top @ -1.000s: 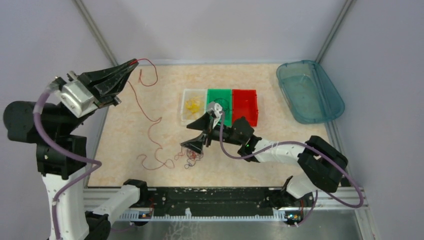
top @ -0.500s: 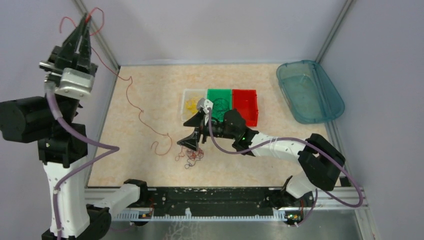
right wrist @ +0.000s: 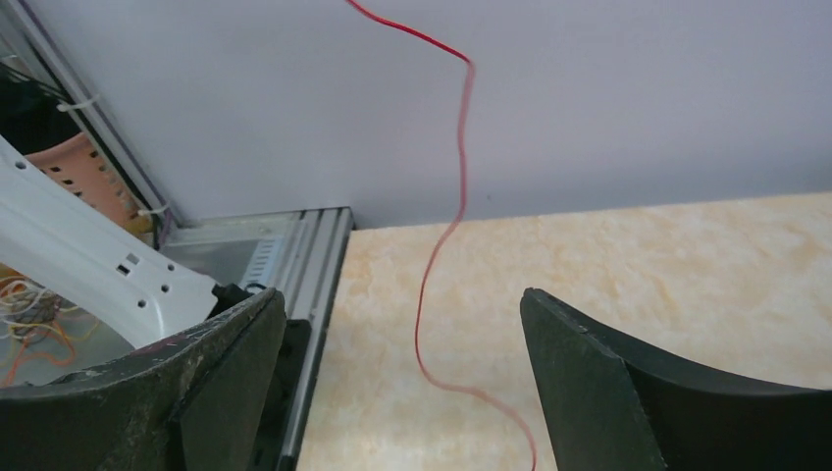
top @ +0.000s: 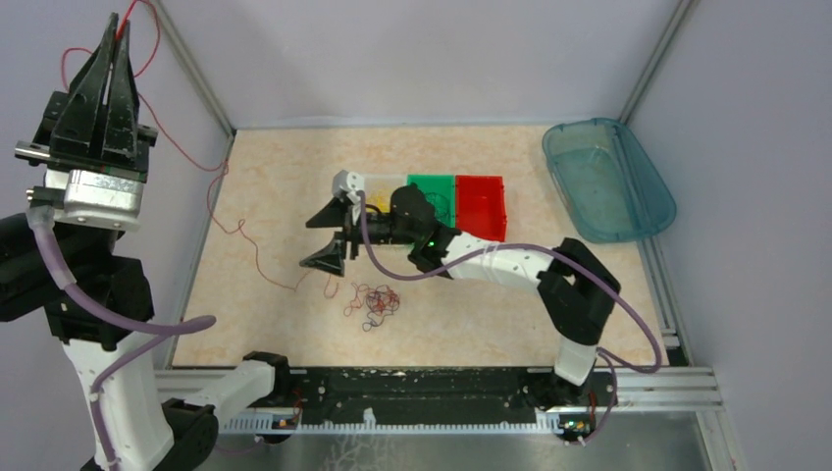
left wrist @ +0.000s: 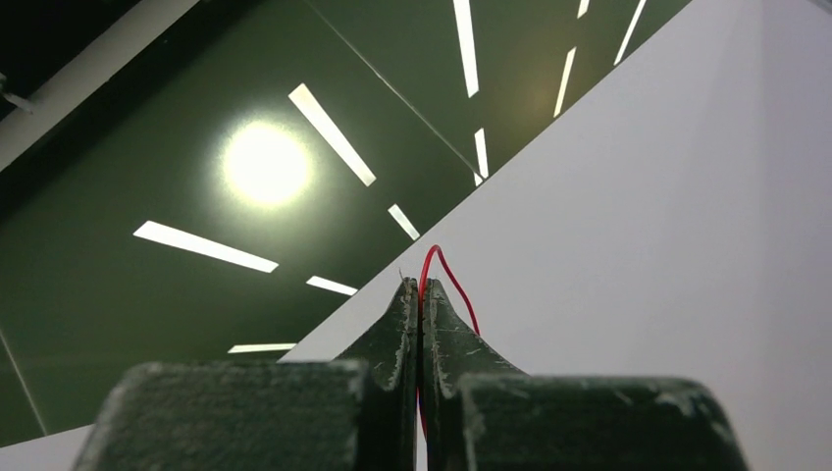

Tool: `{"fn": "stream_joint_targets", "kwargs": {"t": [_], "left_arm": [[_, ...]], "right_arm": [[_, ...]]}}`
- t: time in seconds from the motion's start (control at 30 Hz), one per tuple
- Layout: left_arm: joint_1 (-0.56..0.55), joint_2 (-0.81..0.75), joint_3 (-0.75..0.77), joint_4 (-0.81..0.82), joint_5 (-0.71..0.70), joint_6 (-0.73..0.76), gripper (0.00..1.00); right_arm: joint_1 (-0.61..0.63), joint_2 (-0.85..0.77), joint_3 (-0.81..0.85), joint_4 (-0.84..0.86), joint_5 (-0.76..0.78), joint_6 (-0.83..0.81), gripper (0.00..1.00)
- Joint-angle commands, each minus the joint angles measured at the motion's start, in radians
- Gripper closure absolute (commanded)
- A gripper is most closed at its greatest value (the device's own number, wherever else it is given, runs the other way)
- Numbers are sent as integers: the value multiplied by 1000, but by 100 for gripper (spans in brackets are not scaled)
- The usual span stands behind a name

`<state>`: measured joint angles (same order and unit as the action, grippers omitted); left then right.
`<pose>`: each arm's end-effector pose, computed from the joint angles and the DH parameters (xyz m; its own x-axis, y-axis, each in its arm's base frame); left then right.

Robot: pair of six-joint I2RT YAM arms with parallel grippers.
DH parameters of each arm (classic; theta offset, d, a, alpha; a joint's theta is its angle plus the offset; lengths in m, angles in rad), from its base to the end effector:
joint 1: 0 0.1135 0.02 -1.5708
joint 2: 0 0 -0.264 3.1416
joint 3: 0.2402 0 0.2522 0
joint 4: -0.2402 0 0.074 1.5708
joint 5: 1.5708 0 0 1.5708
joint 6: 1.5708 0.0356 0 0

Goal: Untangle the cables
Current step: Untie the cable.

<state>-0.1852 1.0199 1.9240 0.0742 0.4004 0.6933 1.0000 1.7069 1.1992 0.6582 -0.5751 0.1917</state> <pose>0.0424 -0.0221 0.6566 0.8722 0.4354 -0.2229 -0.2261 0.7630 0.6056 0.2008 0.3485 0.3240 -0.1104 0.1240 -0.9861 -0.9938 -0.0232 0.1083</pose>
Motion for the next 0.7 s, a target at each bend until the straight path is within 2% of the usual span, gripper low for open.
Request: {"fn": "stream_joint_targets", "kwargs": {"t": [0.0,0.1,0.27,0.5,0.67], "left_arm": [[1,-4,-16,-20,26,-2,100],[1,-11,-27,-25,33,-14,100],[1,-14,-25,-31,45,-38,100],[1,-25,-25,-44,71,-44,100],[2,-29,-41,-50,84,-31,100]], "right_arm": [[65,135,201,-32,-159,15,10],[102,178,257,-18,-130,0,11],[114,220,305,-24,4,-27,21],[114,193,253,-7,60,-35,39],[112,111,177,41,2,-7,37]]}}
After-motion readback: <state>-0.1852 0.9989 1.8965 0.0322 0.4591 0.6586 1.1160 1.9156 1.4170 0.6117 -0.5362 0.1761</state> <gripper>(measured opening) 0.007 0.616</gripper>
